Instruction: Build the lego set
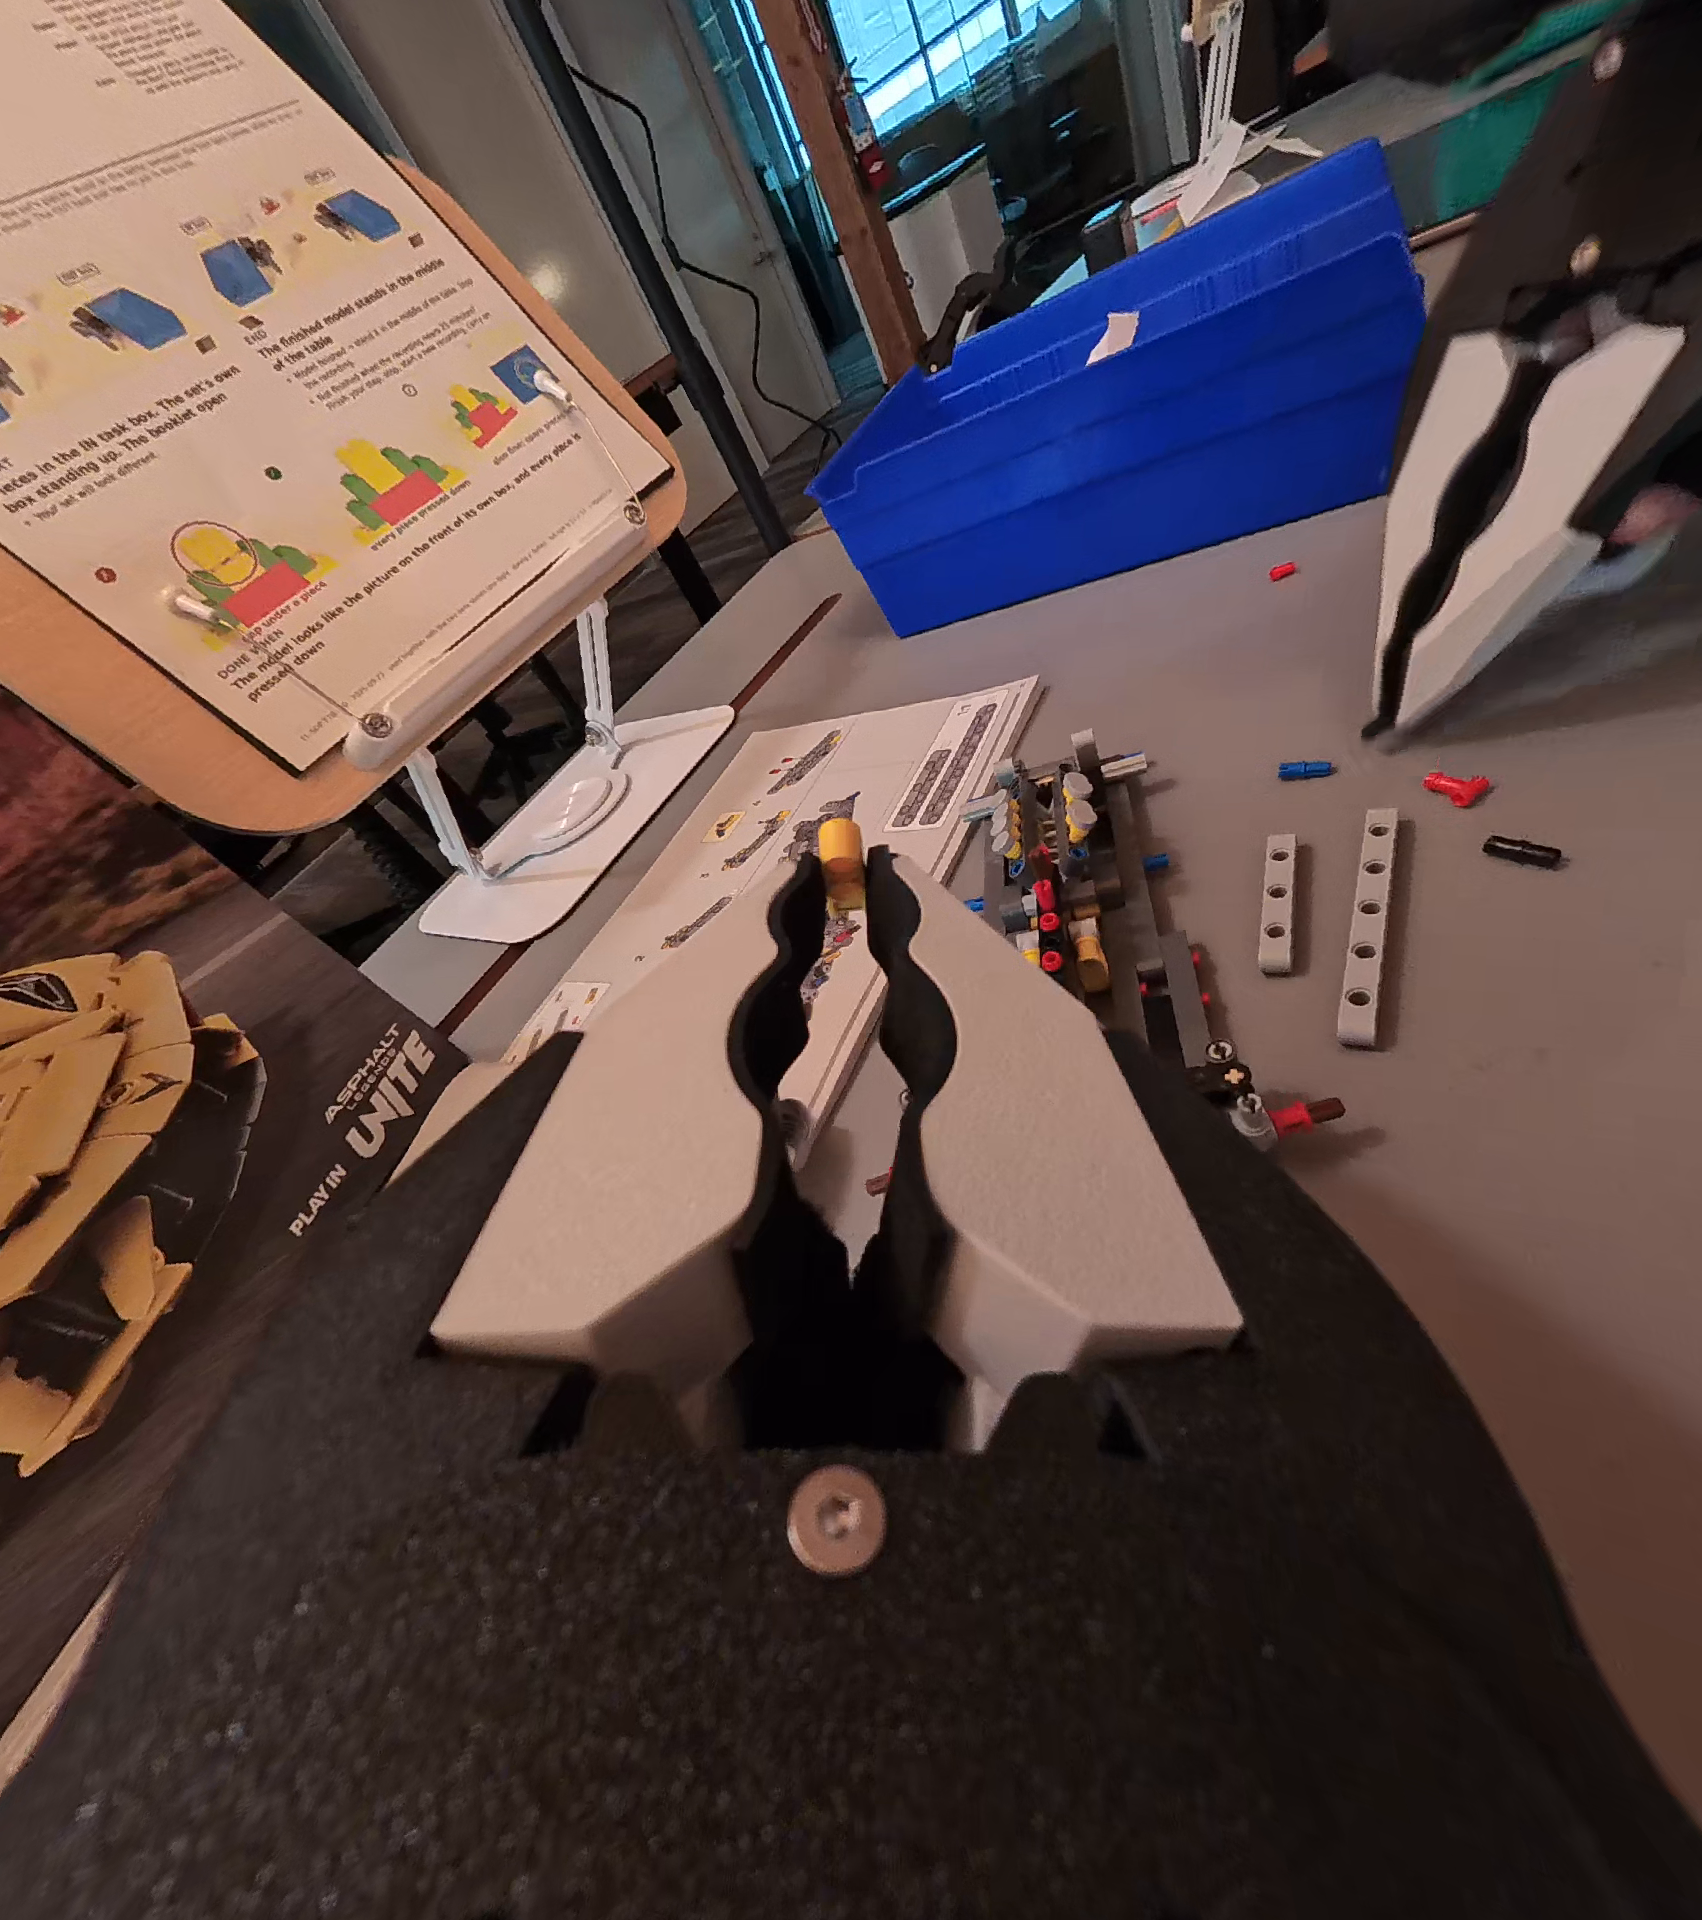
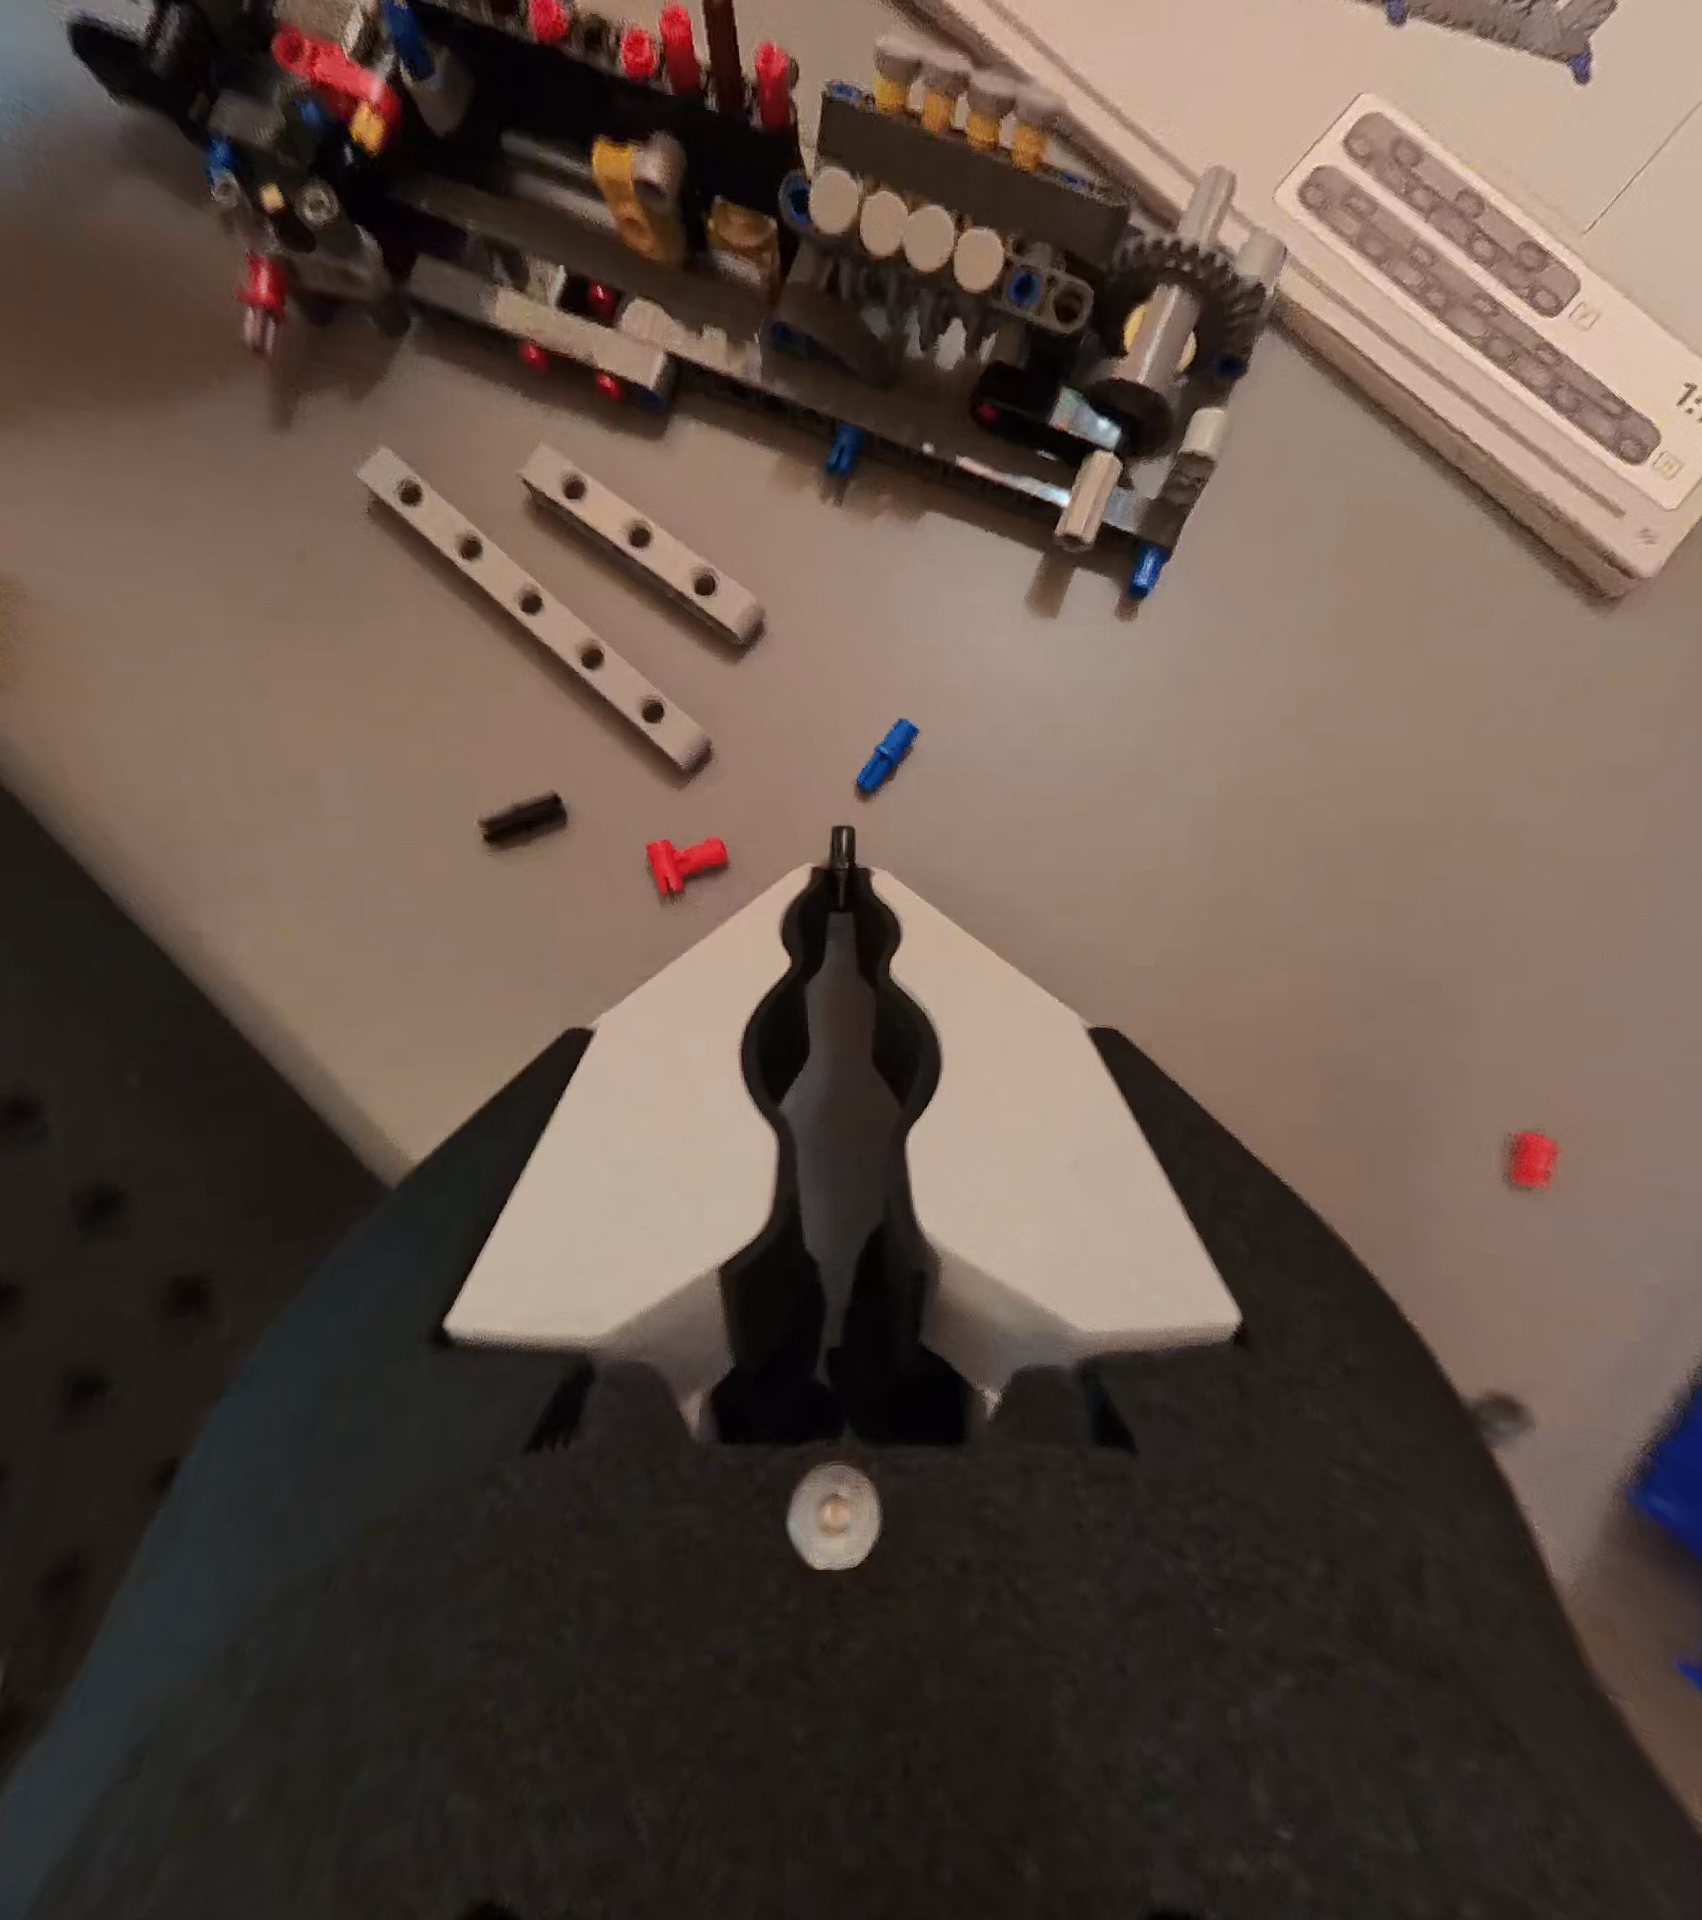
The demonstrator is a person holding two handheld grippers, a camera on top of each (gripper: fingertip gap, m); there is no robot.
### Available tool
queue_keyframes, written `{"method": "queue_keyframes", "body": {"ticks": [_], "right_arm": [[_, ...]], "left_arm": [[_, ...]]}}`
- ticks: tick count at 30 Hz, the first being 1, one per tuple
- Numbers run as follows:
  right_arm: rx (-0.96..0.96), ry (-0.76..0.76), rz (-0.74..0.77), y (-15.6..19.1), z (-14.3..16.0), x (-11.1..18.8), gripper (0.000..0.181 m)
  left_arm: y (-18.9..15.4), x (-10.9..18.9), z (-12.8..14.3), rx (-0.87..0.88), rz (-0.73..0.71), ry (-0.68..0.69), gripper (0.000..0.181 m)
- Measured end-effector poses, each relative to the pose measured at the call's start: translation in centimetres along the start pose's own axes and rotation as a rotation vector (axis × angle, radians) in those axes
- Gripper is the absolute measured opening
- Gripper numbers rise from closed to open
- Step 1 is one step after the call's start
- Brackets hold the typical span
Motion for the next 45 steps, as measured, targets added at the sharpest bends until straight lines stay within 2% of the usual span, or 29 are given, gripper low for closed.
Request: {"method": "queue_keyframes", "body": {"ticks": [2, 4, 6, 9, 13, 17, 21, 45], "right_arm": [[0.017, 0.154, 0.014, -1.5, 0.0, 1.7, 0.003], [0.004, 0.415, -0.051, -2.7, 0.8, 2.7, 0.003], [0.061, 0.648, -0.022, -4.0, 1.7, 3.1, 0.003], [0.102, 0.899, -0.053, -5.0, 2.4, 3.3, 0.003], [0.140, 1.142, -0.032, -5.9, 3.0, 3.2, 0.003], [0.118, 1.286, -0.008, -6.6, 4.0, 3.3, 0.003], [0.104, 1.341, 0.006, -7.1, 5.0, 3.1, 0.003], [0.098, 1.335, 0.008, -7.4, 5.8, 2.4, 0.003]], "left_arm": [[0.1, 0.1, 0.1, -0.012, -0.007, 0.002, 0.007], [0.2, 0.1, 0.1, -0.021, -0.011, 0.003, 0.006], [0.3, 0.2, 0.1, -0.022, -0.011, 0.001, 0.006], [0.3, 0.4, 0.0, -0.041, -0.022, 0.001, 0.006], [0.5, 0.6, 0.1, -0.090, -0.056, 0.015, 0.006], [0.6, 0.7, 0.2, -0.107, -0.067, 0.023, 0.006], [0.7, 0.7, 0.2, -0.112, -0.068, 0.026, 0.006], [0.4, 0.6, 0.5, -0.139, -0.072, 0.039, 0.006]]}}
Point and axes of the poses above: each gripper's, where its closed fingertips meet, x back along the fingers, z out of its underside, y = z × x across the jaws, the point moved 7 cm from there along x, back along the fingers, and after that the axes turned 8 degrees about y, right-handed, at the moved point
